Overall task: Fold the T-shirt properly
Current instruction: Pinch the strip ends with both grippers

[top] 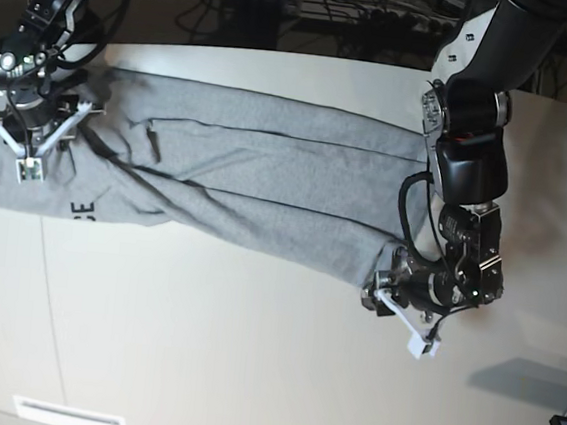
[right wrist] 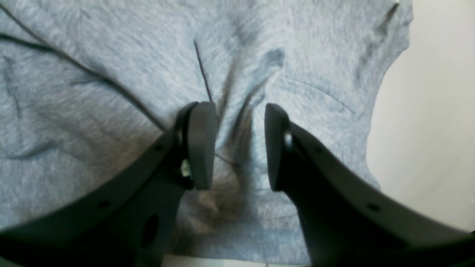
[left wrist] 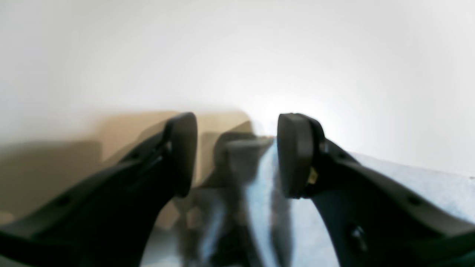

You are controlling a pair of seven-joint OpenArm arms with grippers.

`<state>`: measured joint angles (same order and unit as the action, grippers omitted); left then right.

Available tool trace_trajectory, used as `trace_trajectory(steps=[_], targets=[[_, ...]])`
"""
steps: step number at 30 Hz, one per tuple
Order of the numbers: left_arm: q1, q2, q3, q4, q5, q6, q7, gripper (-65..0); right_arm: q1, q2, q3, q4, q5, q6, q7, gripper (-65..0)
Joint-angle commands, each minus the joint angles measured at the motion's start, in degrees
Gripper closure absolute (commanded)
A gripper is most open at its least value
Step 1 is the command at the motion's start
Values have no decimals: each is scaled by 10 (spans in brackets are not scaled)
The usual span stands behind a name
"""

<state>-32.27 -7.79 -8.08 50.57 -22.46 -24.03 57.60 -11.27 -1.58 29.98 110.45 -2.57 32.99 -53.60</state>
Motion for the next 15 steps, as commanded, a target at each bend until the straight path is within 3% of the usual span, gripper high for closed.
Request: trace_trajectory(steps=[1, 8, 13, 15], targets=[[-8, -1, 0, 9, -3, -1, 5, -341, 7, 5, 0, 12, 3, -1, 11, -216], [-3, 0, 0, 10, -3, -1, 5, -317, 7, 5, 1, 12, 2, -1, 11, -216], [4, -2, 1, 11, -3, -1, 5, 0, 7, 5, 2, 12, 2, -1, 11, -216], [4, -2, 4, 11, -3, -1, 5, 0, 7, 5, 2, 12, 2, -1, 11, -216]])
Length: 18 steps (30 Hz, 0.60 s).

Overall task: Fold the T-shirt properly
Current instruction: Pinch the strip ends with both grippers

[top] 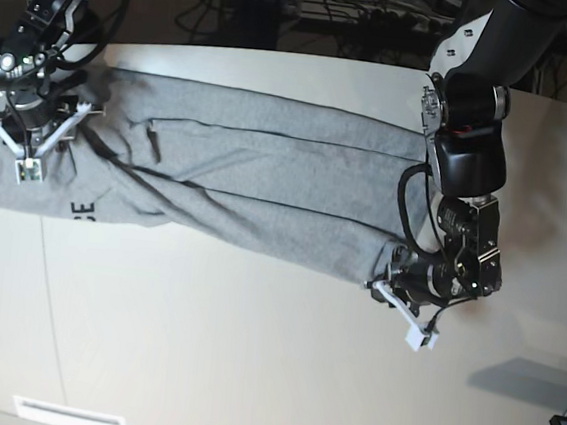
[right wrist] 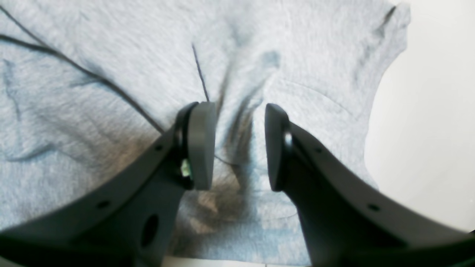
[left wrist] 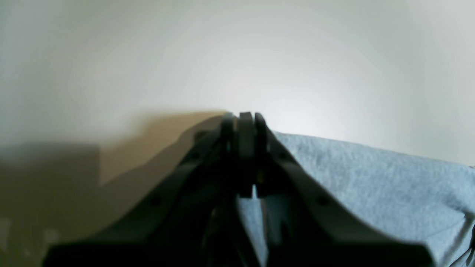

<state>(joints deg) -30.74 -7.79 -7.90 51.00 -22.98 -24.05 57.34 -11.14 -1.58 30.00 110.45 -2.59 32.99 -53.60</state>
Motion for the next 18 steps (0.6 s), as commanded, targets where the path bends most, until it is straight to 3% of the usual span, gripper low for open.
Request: trace_trajectory(steps=[1, 6, 13, 18], targets=[[-11, -2, 2, 6, 3, -1, 7, 0, 5, 5, 2, 12, 3, -1, 10, -216], [-4, -3, -1, 26, 3, -1, 18, 0, 5, 5, 1, 11, 3, -1, 9, -216], [49, -3, -1, 204, 3, -1, 103, 0, 5, 5, -1, 10, 3, -1, 7, -216], [87, -3, 1, 272, 8, -1, 122, 0, 5, 5, -2, 10, 3, -1, 6, -216]])
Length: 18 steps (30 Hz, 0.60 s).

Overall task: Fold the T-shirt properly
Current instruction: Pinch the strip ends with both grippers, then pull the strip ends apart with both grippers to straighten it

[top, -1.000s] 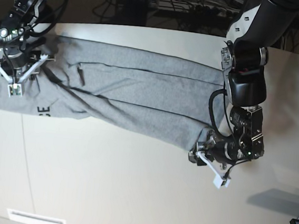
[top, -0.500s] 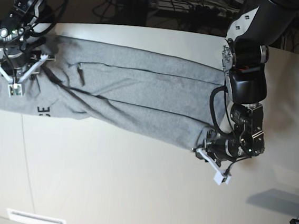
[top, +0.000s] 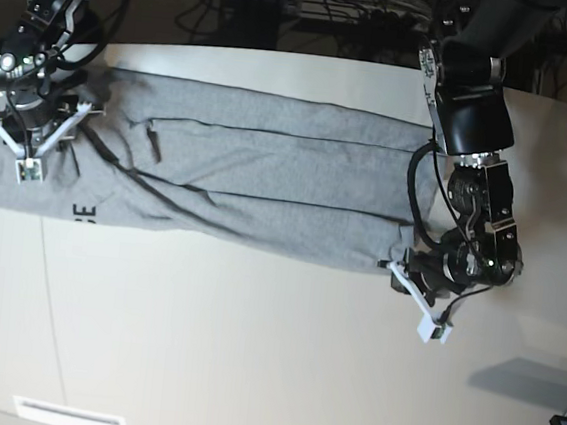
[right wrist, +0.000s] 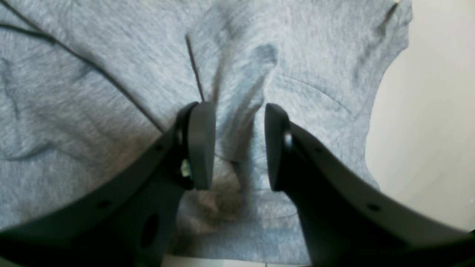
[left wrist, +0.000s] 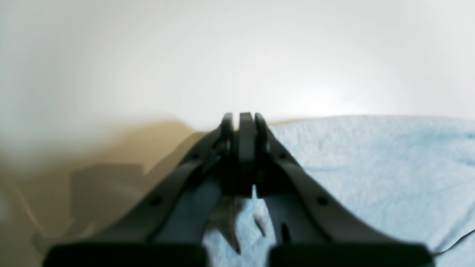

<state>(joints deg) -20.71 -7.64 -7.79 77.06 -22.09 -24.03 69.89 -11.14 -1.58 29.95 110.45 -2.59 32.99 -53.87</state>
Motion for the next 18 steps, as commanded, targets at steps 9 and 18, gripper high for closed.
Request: trace_trajectory(steps=[9, 18], targets=[[45, -25, 4, 79, -6, -1, 4, 0, 5, 5, -1, 10, 3, -1, 9, -216], [86, -37, 4, 173, -6, -1, 65, 0, 5, 5, -1, 10, 3, -1, 9, -216]])
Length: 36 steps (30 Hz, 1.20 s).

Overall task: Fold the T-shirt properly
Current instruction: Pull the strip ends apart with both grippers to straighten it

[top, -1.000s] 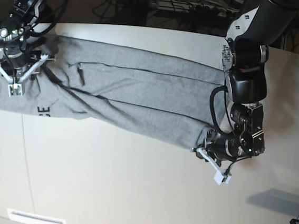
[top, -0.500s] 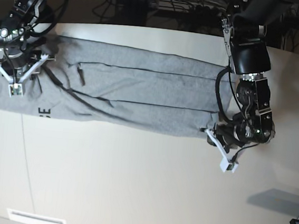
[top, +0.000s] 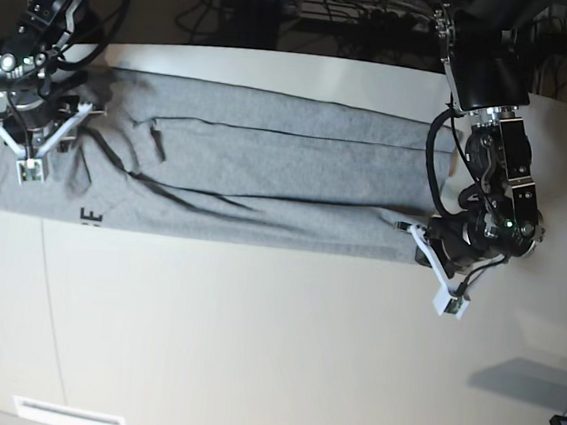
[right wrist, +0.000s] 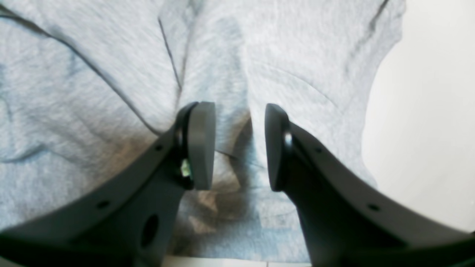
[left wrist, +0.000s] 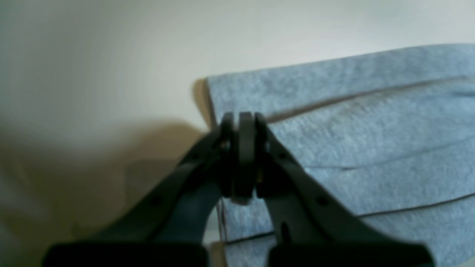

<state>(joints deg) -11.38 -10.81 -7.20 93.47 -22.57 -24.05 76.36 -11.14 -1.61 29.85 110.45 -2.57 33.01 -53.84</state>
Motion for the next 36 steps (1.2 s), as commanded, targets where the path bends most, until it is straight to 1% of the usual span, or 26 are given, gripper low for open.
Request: trace_trajectory(steps=[1, 7, 9, 12, 17, 19, 23, 28, 36], targets=[[-2, -7, -2, 20, -2, -1, 1, 0, 5, 5, 0, 10, 2, -1, 8, -216], [21, -7, 2, 47, -2, -1, 22, 0, 5, 5, 0, 10, 2, -1, 8, -216], [28, -9, 25, 50, -2, -1, 22, 0, 5, 5, 0, 10, 2, -1, 8, -216], [42, -22, 53, 64, -1, -1, 22, 0, 5, 4, 0, 10, 2, -1, 8, -216], [70, -25, 59, 96, 4, -1, 23, 0, 5, 4, 1, 10, 2, -1, 8, -216], [80, -41, 61, 102, -2, -1, 24, 0, 5, 4, 1, 10, 2, -1, 8, -216], [96, -72, 87, 105, -1, -1, 23, 0, 6, 4, 1, 10, 2, -1, 8, -216], [105, -97, 90, 105, -1, -1, 20, 0, 12, 2, 1, 10, 2, -1, 8, -216], [105, -104, 90, 105, -1, -2, 20, -8, 13, 1, 1, 11, 2, -1, 8, -216]])
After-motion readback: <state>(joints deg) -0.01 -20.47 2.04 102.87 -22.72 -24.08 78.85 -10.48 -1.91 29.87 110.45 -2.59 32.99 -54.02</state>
